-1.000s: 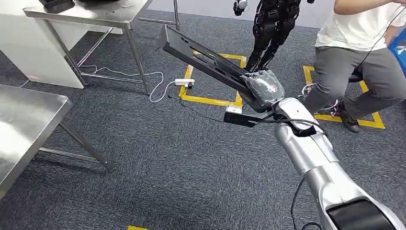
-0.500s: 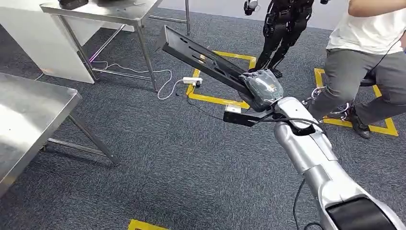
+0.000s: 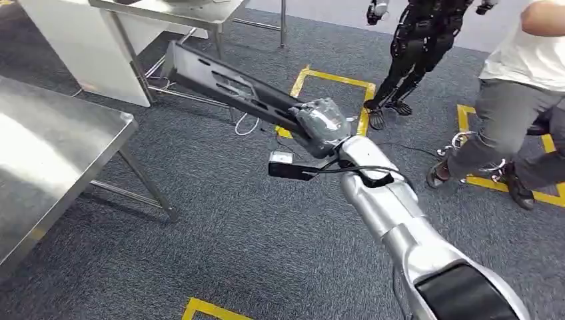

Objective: Take the parts from the cabinet and place them on the table.

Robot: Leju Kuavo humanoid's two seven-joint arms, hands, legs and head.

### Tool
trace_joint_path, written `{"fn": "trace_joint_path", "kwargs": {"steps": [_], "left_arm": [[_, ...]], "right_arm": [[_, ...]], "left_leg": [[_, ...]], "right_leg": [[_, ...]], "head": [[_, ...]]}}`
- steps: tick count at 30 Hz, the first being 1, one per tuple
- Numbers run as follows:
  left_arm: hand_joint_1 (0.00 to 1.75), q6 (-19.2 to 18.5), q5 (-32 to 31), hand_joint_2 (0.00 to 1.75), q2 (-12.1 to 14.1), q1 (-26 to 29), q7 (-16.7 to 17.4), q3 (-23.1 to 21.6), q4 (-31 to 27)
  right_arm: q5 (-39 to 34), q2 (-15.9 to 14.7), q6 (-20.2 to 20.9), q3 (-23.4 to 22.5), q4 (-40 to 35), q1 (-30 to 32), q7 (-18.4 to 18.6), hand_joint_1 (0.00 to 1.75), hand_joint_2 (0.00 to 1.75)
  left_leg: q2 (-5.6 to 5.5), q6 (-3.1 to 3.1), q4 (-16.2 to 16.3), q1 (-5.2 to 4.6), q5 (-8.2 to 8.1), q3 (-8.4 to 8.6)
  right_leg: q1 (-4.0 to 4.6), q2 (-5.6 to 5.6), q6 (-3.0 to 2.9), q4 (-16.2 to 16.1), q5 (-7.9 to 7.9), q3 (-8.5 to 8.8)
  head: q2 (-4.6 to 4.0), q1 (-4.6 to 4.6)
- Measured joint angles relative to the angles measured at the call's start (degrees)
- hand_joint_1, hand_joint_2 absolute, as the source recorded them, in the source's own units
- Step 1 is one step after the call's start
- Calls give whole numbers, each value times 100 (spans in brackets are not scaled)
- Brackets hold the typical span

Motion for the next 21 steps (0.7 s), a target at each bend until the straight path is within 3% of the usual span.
{"fn": "trace_joint_path", "kwargs": {"steps": [1,2,3,6,7,8,9,10,12,13,14,16,17,18,19,20,21], "left_arm": [[0,-2,-4,175,0,1,0,5,0],[0,-7,-11,175,-2,14,0,7,0],[0,-13,-20,175,2,33,4,11,0],[0,-33,-63,175,11,64,6,13,0],[0,-35,-66,175,17,94,4,15,0],[0,-39,-72,175,20,110,7,15,2],[0,-48,-87,175,17,120,7,15,2],[0,-55,-90,175,24,105,9,15,2],[0,-61,-92,175,31,81,13,15,2],[0,-70,-107,175,28,83,13,13,2],[0,-79,-107,175,31,96,15,13,2],[0,-79,-105,175,39,108,18,15,2],[0,-79,-107,175,52,103,15,13,2],[0,-81,-107,175,52,88,17,13,2],[0,-81,-107,175,55,70,17,13,2],[0,-79,-107,175,55,66,17,13,2],[0,-74,-107,175,55,72,33,15,2]], "right_arm": [[-19,58,-11,19,143,-58,-2,175,175],[-29,86,-24,26,213,-117,-11,175,175],[-42,97,-65,28,285,-170,-24,175,175],[-66,171,-103,37,447,-277,-59,175,175],[-77,208,-105,39,482,-280,-61,175,175],[-83,245,-112,39,504,-292,-66,175,175],[-83,286,-122,44,526,-300,-81,175,175],[-83,289,-162,46,552,-315,-83,175,175],[-83,282,-184,48,611,-318,-92,175,175],[-83,282,-184,50,635,-310,-90,175,175],[-83,287,-184,52,666,-303,-90,175,175],[-83,304,-186,57,692,-304,-92,175,175],[-83,311,-188,59,699,-309,-90,175,175],[-83,317,-188,59,699,-321,-90,175,175],[-83,309,-188,57,701,-339,-90,175,175],[-77,300,-188,57,716,-351,-90,175,175],[-75,311,-188,59,725,-361,-90,175,175]], "left_leg": [[-123,-24,3,7,14,0],[-222,-52,5,24,29,-1],[-296,-93,-3,39,48,-22],[-491,-246,-38,85,132,-115],[-556,-301,-67,90,161,-126],[-431,-314,-29,108,122,-154],[-49,-331,128,56,0,-228],[149,-339,467,58,-207,-389],[238,-362,1472,64,-626,-873],[238,-373,1718,66,-687,-996],[245,-386,1784,75,-630,-1033],[328,-397,1158,89,-260,-708],[504,-394,507,93,14,-350],[813,-401,84,68,46,-114],[731,-338,54,39,58,-108],[648,-300,54,35,63,-142],[590,-266,56,22,60,-160]], "right_leg": [[-36,55,48,-551,219,287],[-66,193,74,-1082,403,553],[-81,498,23,-1308,307,650],[4,366,-33,-1328,364,664],[14,296,-82,-1346,395,687],[-123,244,-153,-1404,443,688],[-90,189,-193,-1410,456,693],[-61,129,-254,-1409,457,691],[-15,-47,-274,-1408,443,690],[-8,-109,-277,-1407,440,690],[-4,-201,-281,-1407,435,692],[-5,-320,-284,-1404,427,696],[-5,-388,-272,-1397,406,706],[51,-453,-233,-1380,378,701],[109,-481,-204,-1357,352,674],[114,-531,-196,-1365,353,692],[135,-595,-187,-1378,353,711]], "head": [[0,0],[0,2],[0,-2],[0,-2],[0,0],[0,-18],[0,-39],[0,-83],[0,-77],[0,-81],[0,-74],[0,-79],[0,-79],[0,-83],[0,-101],[0,-43],[0,-48]]}}
